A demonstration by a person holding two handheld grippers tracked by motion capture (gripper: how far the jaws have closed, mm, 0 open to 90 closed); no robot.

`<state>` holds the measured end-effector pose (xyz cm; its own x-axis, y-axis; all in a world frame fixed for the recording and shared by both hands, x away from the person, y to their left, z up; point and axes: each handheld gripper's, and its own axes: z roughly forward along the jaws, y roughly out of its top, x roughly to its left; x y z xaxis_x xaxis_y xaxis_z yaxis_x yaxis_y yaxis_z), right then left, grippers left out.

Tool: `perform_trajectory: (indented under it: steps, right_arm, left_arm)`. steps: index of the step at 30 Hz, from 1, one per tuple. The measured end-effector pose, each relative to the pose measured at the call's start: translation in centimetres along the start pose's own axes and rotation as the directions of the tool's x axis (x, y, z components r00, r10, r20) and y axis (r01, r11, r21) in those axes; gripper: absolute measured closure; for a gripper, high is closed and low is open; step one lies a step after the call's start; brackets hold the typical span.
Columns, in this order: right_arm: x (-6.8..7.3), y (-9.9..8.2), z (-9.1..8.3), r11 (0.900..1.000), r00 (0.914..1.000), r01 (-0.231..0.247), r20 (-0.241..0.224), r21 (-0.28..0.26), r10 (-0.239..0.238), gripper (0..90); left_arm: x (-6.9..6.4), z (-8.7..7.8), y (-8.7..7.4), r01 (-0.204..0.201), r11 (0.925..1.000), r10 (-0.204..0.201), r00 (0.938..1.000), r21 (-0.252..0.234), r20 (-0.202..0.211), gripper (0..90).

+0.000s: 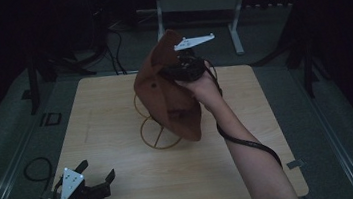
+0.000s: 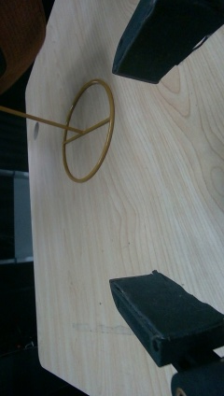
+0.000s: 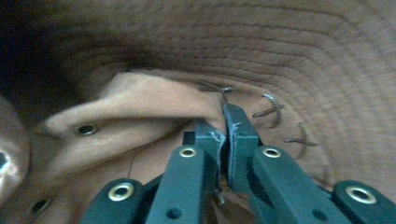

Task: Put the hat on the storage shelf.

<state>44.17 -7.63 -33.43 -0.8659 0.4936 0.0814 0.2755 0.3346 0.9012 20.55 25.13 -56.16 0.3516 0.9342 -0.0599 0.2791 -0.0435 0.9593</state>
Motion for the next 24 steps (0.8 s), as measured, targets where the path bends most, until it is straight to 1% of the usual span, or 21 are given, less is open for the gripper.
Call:
perform_trajectory:
  steps: [1,2,5,6,7,8,9,10,11,12,13,15,16,18,19,20,21,22,24]
  right_arm:
    - [0.2,0.2,0.5,0.9998,1.0000,0.000,0.001,0.018,0.000,83.7]
    - [0.2,0.3,0.8,0.9997,1.0000,-0.005,0.000,0.026,0.005,82.4]
    - [0.3,0.6,1.5,0.9990,0.9998,-0.018,0.001,0.040,0.018,73.8]
    - [0.4,0.7,1.8,0.9988,0.9999,-0.011,0.005,0.048,0.010,71.0]
    - [0.5,0.8,2.2,0.9981,0.9999,-0.009,0.009,0.061,0.009,65.4]
    - [0.6,0.7,2.6,0.9976,0.9999,-0.012,0.003,0.068,0.012,60.1]
    - [0.8,0.7,3.0,0.9971,0.9998,-0.010,0.015,0.076,0.009,58.5]
    - [1.0,0.7,3.3,0.9964,0.9995,0.004,0.031,0.085,-0.007,55.1]
    - [1.2,0.6,3.7,0.9963,0.9992,0.015,0.036,0.085,-0.018,48.2]
    - [1.4,0.6,4.1,0.9958,0.9992,0.012,0.037,0.091,-0.016,44.2]
    - [1.5,0.5,4.4,0.9951,0.9990,0.013,0.042,0.098,-0.018,41.8]
    - [1.9,0.4,5.1,0.9935,0.9969,0.036,0.066,0.108,-0.043,35.9]
    - [2.1,0.5,5.4,0.9927,0.9961,0.038,0.075,0.115,-0.047,34.9]
    - [2.1,0.3,6.0,0.9892,0.9920,0.078,0.089,0.124,-0.090,30.0]
    - [2.0,0.2,6.4,0.9867,0.9911,0.092,0.083,0.134,-0.103,24.2]
    - [2.0,0.0,6.7,0.9851,0.9912,0.102,0.070,0.139,-0.112,20.4]
    - [2.1,-0.2,6.9,0.9817,0.9879,0.131,0.065,0.138,-0.141,19.4]
    - [2.2,-0.2,6.9,0.9802,0.9863,0.141,0.065,0.139,-0.151,18.6]
    - [2.3,-0.3,7.0,0.9809,0.9857,0.146,0.066,0.128,-0.155,16.9]
  left_arm:
    - [0.0,0.0,0.0,-0.002,1.0000,0.002,1.0000,0.003,0.001,1.9]
    - [0.0,0.0,-0.1,0.000,1.0000,0.000,1.0000,0.004,0.001,2.0]
    - [0.0,0.1,-0.1,0.005,1.0000,-0.005,1.0000,0.005,0.008,2.0]
    - [0.0,0.1,-0.1,0.006,1.0000,-0.006,0.9999,0.006,0.009,1.9]
    - [0.0,0.1,-0.1,0.006,1.0000,-0.006,0.9999,0.006,0.010,1.9]
    - [0.0,0.1,-0.1,0.007,1.0000,-0.008,0.9999,0.006,0.011,1.9]
    - [0.0,0.1,-0.2,0.006,1.0000,-0.006,0.9999,0.006,0.013,1.9]
    - [0.0,0.1,-0.2,0.007,1.0000,-0.007,0.9999,0.006,0.014,2.0]
    - [0.0,0.1,-0.2,0.007,0.9999,-0.007,0.9999,0.008,0.014,1.9]
    - [0.0,0.1,-0.2,0.006,0.9999,-0.006,0.9999,0.008,0.014,1.9]
    - [0.0,0.1,-0.3,0.008,0.9999,-0.008,0.9998,0.009,0.017,2.0]
    - [0.1,0.2,-0.3,0.008,0.9999,-0.008,0.9998,0.014,0.018,1.9]
    - [0.1,0.2,-0.3,0.008,0.9999,-0.009,0.9998,0.014,0.019,1.9]
    - [0.1,0.2,-0.3,0.010,0.9999,-0.011,0.9997,0.011,0.020,1.9]
    - [0.1,0.2,-0.3,0.010,0.9999,-0.010,0.9997,0.013,0.021,1.9]
    - [0.1,0.2,-0.4,0.011,0.9998,-0.012,0.9996,0.013,0.024,1.9]
    - [0.0,0.2,-0.4,0.012,0.9998,-0.012,0.9996,0.014,0.025,1.9]
    - [0.0,0.2,-0.4,0.011,0.9998,-0.011,0.9996,0.015,0.024,1.9]
    - [0.0,0.2,-0.5,0.009,0.9998,-0.010,0.9996,0.020,0.028,1.9]
